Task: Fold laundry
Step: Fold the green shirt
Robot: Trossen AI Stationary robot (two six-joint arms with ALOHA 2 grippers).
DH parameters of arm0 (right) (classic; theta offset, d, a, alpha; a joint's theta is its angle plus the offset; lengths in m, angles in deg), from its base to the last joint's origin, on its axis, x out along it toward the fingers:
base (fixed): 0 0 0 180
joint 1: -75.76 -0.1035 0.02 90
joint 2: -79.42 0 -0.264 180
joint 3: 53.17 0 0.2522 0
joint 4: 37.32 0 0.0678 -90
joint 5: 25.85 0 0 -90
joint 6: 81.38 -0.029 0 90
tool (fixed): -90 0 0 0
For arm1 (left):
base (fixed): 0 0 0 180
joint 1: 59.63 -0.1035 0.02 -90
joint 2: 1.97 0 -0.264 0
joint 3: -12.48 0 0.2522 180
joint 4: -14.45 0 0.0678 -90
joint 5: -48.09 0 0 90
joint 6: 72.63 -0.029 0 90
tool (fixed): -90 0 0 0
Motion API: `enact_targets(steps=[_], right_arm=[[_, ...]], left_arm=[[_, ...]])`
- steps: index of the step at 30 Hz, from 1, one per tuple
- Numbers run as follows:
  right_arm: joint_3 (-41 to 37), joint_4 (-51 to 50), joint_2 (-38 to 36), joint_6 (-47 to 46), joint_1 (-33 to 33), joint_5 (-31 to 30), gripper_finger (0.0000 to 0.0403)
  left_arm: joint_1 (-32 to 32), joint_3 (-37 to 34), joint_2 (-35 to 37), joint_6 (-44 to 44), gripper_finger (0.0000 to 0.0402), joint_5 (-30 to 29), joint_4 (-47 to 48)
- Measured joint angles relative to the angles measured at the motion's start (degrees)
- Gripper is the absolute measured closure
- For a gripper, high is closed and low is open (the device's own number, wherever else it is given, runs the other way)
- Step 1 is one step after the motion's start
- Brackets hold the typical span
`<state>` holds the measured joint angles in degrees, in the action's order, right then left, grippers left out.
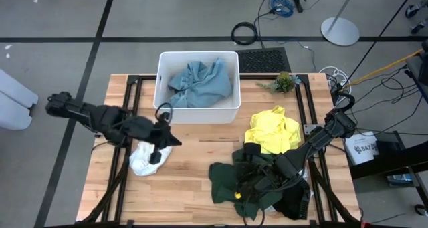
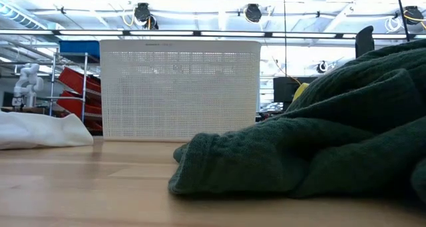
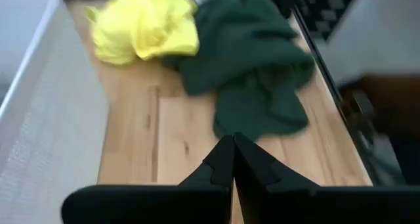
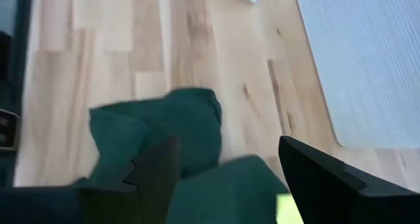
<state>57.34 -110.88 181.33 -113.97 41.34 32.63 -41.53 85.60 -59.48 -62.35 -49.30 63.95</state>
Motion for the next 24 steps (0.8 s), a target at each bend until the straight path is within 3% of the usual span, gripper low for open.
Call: enact_targets(steps=[4,11,18,24], right_arm=[[0.0,1.5,0.0,0.0,0.0,0.0,0.0156],[0.0,-4.9,0.0,-14.0,-0.5,5.8,0.0156],[0.0,-12.7,0.3,-29.5,-0.9,6.4,0.0156],[0.0,-7.8,0.4,-29.7,-0.8,3.8,0.0156]], left_arm=[[2.1,-9.3,2.5,1.3,0.0391,-2.3,-13.2],[4.7,-18.7,0.5,-5.0,0.0391,0.5,-33.5],[4.7,-19.0,-5.5,-3.3,0.0391,3.5,-36.6],[3.2,-17.5,-8.0,-11.8,0.0391,-0.6,-44.0]])
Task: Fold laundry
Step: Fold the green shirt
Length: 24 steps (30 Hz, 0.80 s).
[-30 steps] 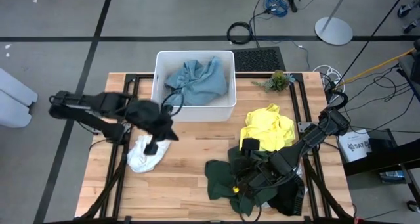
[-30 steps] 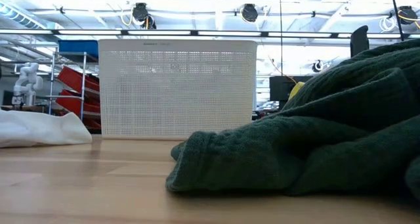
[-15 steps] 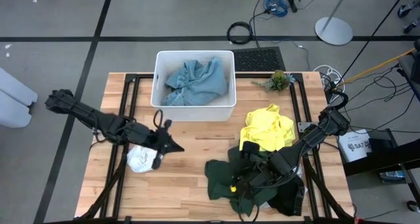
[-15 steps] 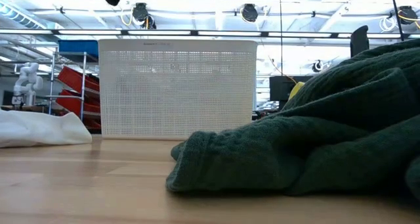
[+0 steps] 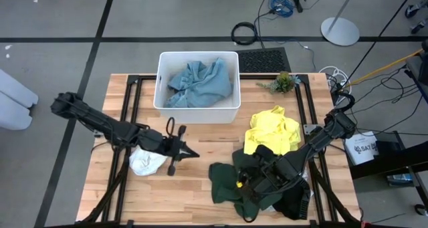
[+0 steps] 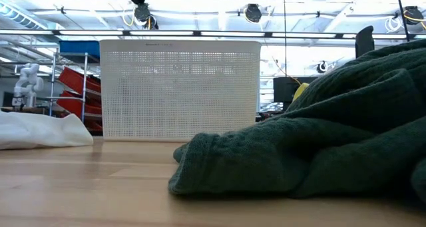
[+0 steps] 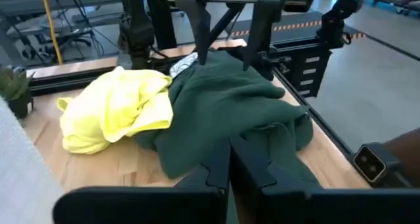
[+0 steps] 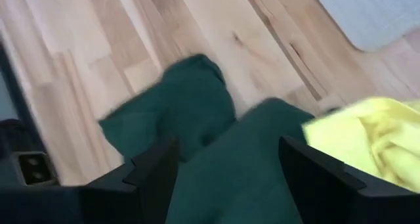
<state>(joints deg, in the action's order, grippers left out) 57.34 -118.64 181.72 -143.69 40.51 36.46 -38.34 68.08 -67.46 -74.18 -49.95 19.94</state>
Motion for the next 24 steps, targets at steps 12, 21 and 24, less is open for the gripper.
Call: enact_targets(steps=[12,21,24], right_arm=[[0.0,-21.6,4.1,-18.2,-1.8,3.4,0.0156],[-9.8,-21.7,4.1,-23.5,-2.3,7.0,0.0156],[-13.7,-20.7,2.8,-23.6,-1.8,8.5,0.0156]], left_arm=[[2.2,0.3,-0.1,16.0,0.0377,0.3,3.2],[6.7,-0.1,-7.9,20.8,0.0251,-3.2,-0.3],[6.4,0.0,-9.3,20.5,0.0218,-3.6,-1.8]])
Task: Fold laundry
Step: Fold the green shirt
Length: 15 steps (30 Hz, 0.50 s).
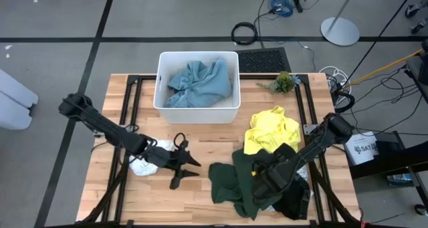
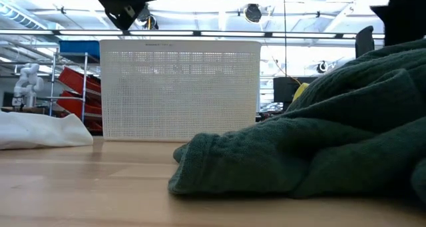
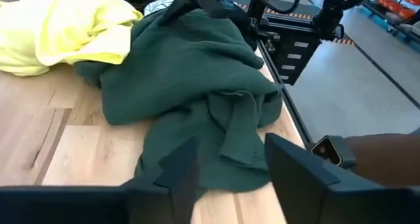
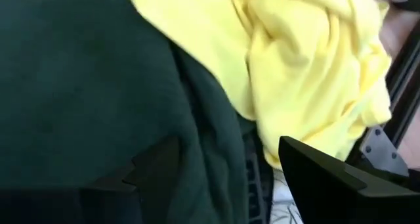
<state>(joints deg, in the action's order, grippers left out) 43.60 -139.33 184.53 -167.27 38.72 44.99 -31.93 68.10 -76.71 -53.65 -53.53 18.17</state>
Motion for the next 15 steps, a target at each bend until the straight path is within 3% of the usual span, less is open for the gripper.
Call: enact_targets(steps=[2,6,8,15], right_arm=[[-1.7,-0.1,-0.5,-0.1,0.0,1.2,0.0156],[-2.3,0.3,-2.5,-0.5,-0.7,2.6,0.0162],[-2.3,2.0,-3.0,-0.5,-0.7,4.1,0.0181],[-2.3,5.8,-3.0,1.1,-1.0,5.9,0.0300]], left_arm=[[-0.6,0.5,0.3,0.4,0.0208,-3.3,1.0],[-0.4,0.6,3.5,2.4,0.0212,-18.1,6.7],[0.5,0.6,5.8,3.1,0.0218,-22.6,11.1],[3.1,0.6,13.4,3.2,0.0226,-24.8,16.6]])
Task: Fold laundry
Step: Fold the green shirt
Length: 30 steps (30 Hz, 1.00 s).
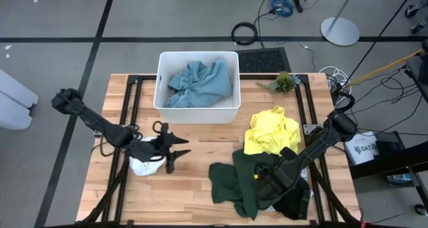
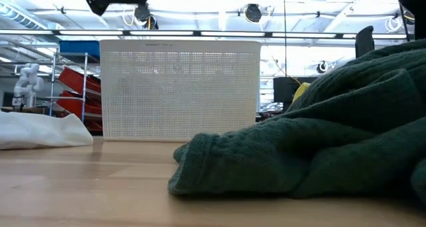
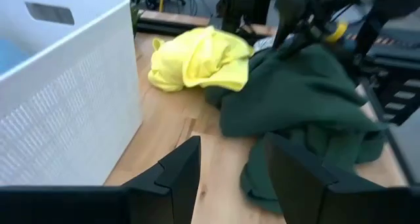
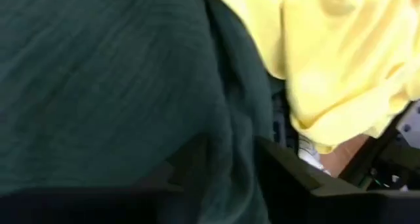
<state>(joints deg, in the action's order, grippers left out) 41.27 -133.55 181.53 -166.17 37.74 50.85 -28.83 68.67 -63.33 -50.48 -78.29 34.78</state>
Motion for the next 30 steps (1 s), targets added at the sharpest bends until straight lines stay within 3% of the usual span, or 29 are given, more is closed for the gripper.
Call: enact_targets(steps=[5,9,12,17,19,21,25,30], right_arm=[[0.0,3.5,0.0,2.8,0.1,0.1,0.0351],[0.0,11.5,0.0,10.5,0.1,-1.0,0.0394],[0.3,17.2,-0.1,17.4,0.7,-6.6,0.0400],[3.5,23.7,-0.2,28.7,2.6,-24.2,0.0402],[4.1,31.0,-0.2,35.0,3.6,-27.9,0.0402],[4.2,41.0,-0.2,43.2,4.7,-28.1,0.0402],[4.2,60.5,1.0,59.1,6.7,-22.6,0.0403],[4.2,70.8,1.2,66.5,8.6,-15.8,0.0403]], left_arm=[[0.9,0.0,1.4,0.0,0.0226,0.0,-0.1],[1.5,0.0,1.2,0.0,0.0226,0.3,0.0],[1.5,0.0,1.1,0.0,0.0226,2.7,0.0],[1.5,0.0,0.5,-0.2,0.0226,6.7,0.0],[1.5,0.0,0.0,-0.4,0.0226,7.5,-0.1],[1.5,0.0,-0.6,-0.4,0.0226,7.7,-0.1],[1.5,0.0,-2.4,-0.1,0.0226,8.0,-0.2],[1.5,0.0,-5.3,-0.4,0.0226,14.1,-2.7]])
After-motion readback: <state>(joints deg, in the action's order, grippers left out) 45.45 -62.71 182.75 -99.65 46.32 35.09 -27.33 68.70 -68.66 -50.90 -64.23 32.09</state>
